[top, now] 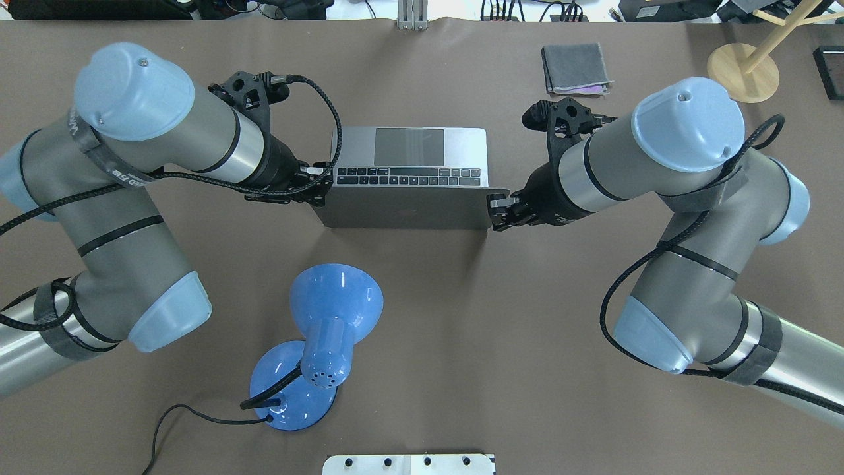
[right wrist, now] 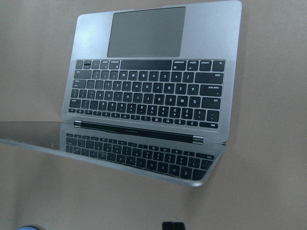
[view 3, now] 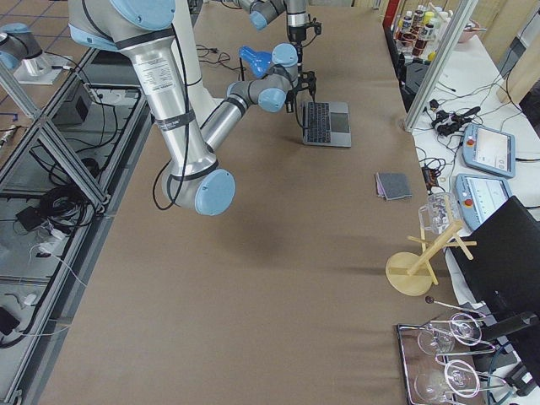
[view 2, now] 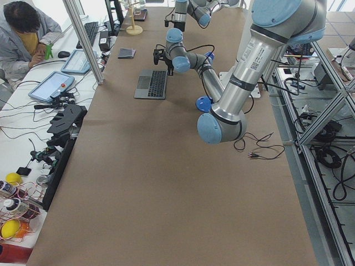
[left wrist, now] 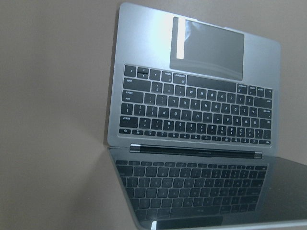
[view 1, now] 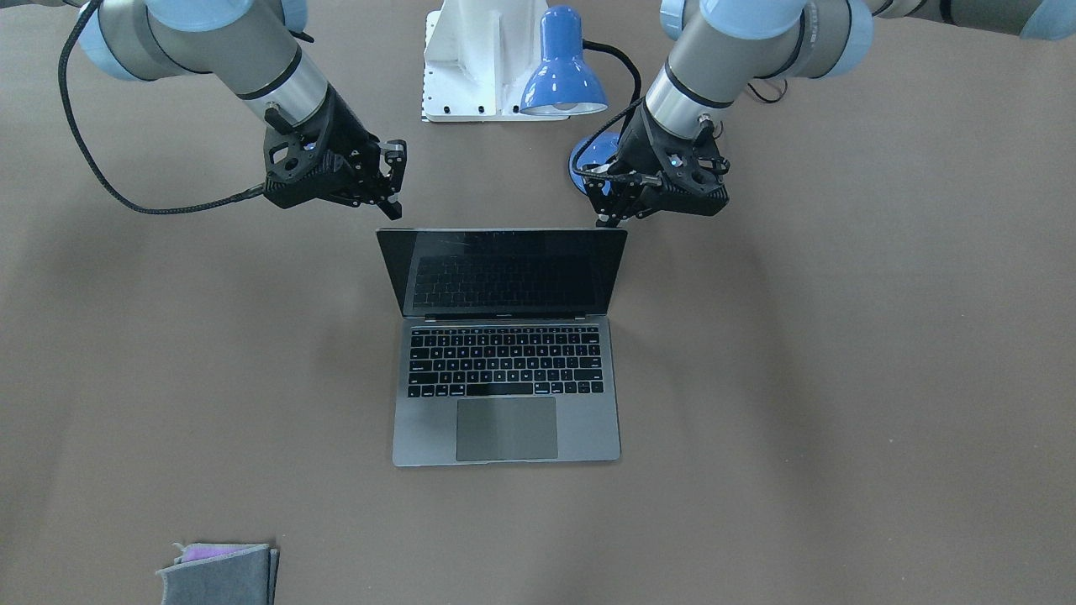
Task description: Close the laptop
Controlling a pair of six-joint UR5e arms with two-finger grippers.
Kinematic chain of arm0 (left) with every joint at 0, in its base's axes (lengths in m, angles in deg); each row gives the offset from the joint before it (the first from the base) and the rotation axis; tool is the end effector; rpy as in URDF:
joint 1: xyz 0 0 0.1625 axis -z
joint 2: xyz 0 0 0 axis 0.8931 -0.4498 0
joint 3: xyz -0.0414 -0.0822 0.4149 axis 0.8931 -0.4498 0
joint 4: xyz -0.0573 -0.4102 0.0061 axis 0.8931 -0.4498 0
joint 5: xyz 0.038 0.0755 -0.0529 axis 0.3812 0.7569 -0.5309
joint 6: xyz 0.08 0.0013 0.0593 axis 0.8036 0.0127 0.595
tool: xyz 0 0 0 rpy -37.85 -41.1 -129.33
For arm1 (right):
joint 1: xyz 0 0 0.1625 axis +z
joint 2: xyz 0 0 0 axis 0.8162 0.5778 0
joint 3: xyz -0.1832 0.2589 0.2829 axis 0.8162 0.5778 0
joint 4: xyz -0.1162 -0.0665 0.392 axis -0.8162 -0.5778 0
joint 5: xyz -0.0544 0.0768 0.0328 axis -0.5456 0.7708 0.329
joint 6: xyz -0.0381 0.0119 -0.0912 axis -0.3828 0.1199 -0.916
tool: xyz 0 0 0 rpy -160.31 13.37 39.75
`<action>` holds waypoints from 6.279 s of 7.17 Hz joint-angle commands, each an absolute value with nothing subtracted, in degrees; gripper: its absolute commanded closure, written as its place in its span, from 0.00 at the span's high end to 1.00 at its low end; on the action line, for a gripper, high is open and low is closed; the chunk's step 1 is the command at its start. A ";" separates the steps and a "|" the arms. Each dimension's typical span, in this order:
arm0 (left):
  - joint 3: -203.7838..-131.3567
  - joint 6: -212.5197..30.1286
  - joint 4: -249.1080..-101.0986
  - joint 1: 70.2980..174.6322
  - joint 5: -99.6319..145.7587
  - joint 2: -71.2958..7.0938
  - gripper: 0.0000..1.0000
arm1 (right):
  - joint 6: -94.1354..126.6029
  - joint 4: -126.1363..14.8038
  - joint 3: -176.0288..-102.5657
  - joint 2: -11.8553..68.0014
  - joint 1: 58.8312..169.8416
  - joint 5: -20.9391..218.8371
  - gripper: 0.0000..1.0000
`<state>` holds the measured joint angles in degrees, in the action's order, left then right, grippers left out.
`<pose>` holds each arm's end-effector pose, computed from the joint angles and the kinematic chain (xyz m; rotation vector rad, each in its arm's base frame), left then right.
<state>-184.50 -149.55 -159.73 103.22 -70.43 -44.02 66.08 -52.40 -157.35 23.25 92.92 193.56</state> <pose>0.4053 -0.4584 0.1851 0.1448 1.0970 -0.1304 -0.3991 -0.4250 0.2180 0.1771 -1.1355 -0.0374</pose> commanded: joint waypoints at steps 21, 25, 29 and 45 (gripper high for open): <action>-142.69 -146.69 -182.49 103.79 -57.53 -59.70 0.00 | 65.39 -42.02 -107.12 -3.24 98.56 191.76 0.00; -169.24 -138.48 -174.67 116.23 -78.85 -40.45 0.00 | 59.54 -44.22 -129.19 14.96 113.01 209.29 0.00; -184.44 -103.64 -172.20 140.83 -98.29 -8.01 0.00 | 29.01 -44.13 -139.72 42.05 132.18 218.92 0.00; -181.81 -74.21 -140.30 150.53 -87.33 -3.71 0.98 | -6.51 -70.15 -139.12 46.69 136.37 204.60 1.00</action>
